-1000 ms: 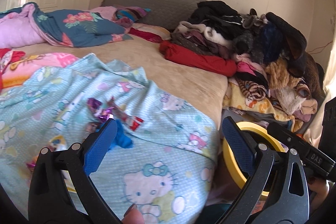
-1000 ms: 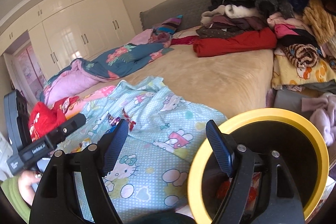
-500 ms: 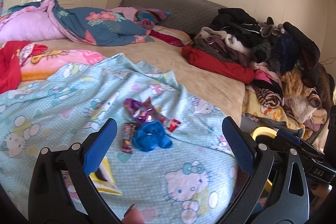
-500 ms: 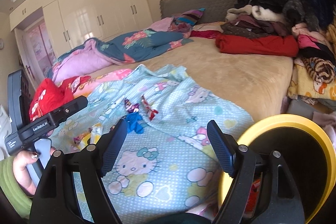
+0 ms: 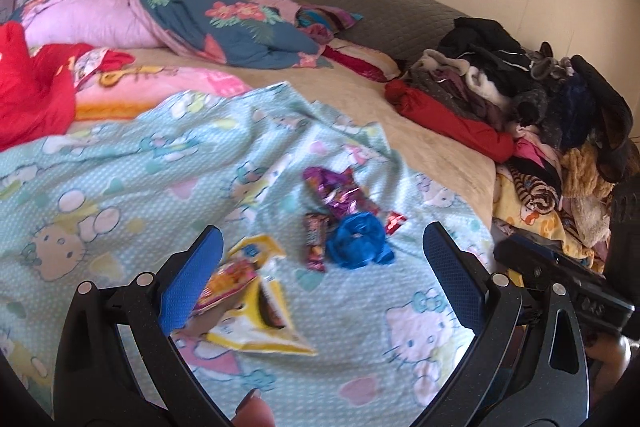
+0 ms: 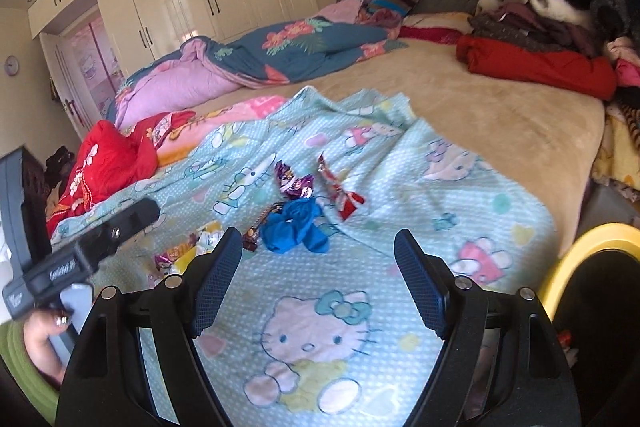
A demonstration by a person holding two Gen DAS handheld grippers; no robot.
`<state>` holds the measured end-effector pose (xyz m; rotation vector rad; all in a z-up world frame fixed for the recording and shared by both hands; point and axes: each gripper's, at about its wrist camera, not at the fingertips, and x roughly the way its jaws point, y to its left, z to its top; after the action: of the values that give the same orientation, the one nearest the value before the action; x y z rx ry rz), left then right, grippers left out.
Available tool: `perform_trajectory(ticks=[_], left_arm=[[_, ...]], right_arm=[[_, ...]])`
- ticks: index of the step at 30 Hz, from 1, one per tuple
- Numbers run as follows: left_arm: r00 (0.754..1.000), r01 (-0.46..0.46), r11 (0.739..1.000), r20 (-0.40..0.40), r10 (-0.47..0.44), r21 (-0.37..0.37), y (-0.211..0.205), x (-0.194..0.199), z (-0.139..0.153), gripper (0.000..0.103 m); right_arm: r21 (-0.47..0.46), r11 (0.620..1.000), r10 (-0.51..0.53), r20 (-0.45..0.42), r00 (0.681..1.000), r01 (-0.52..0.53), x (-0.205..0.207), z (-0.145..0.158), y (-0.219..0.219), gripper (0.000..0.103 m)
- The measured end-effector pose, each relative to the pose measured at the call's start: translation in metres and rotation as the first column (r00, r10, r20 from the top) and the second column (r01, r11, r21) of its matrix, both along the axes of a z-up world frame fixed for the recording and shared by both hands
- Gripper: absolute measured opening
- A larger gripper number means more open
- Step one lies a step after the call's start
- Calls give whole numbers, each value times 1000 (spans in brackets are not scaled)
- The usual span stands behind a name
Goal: Collect trash
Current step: 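Move both tools back over the wrappers on the sheet, then grasp the yellow-white chip bag with the left tool while the right tool grasps the blue bag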
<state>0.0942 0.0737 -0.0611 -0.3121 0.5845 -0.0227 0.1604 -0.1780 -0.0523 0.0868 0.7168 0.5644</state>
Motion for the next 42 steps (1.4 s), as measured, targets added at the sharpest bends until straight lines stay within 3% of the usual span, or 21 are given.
perform_trajectory(ticks=[8, 15, 20, 25, 27, 29, 32, 39, 42], left_arm=[[996, -10, 999, -93, 6, -51, 18, -4, -30, 91], [984, 17, 996, -174, -32, -87, 12, 2, -54, 72], [977, 18, 996, -211, -37, -90, 6, 6, -66, 72], [972, 14, 996, -231, -33, -86, 4, 9, -77, 72], [971, 11, 996, -237, -32, -91, 5, 10, -79, 72], [969, 3, 995, -245, -28, -103, 7, 12, -82, 72], [968, -4, 994, -250, -24, -111, 8, 13, -84, 72], [962, -25, 991, -272, -12, -130, 13, 19, -89, 63], [961, -15, 993, -275, -17, -115, 10, 19, -88, 60]], right_arm=[[-12, 999, 33, -62, 998, -34, 26, -17, 31, 76], [-31, 998, 48, -122, 991, -52, 46, -40, 48, 71], [-26, 998, 59, -174, 983, -65, 59, -56, 57, 62], [7, 998, 57, -221, 974, -57, 74, -68, 64, 60], [14, 998, 59, -244, 968, -57, 81, -74, 68, 56], [22, 997, 71, -285, 956, -67, 85, -84, 72, 36], [44, 996, 90, -312, 946, -80, 82, -89, 73, 15], [-36, 993, 105, -239, 965, -116, 48, -77, 65, 9], [-25, 994, 100, -218, 971, -108, 34, -70, 53, 9]])
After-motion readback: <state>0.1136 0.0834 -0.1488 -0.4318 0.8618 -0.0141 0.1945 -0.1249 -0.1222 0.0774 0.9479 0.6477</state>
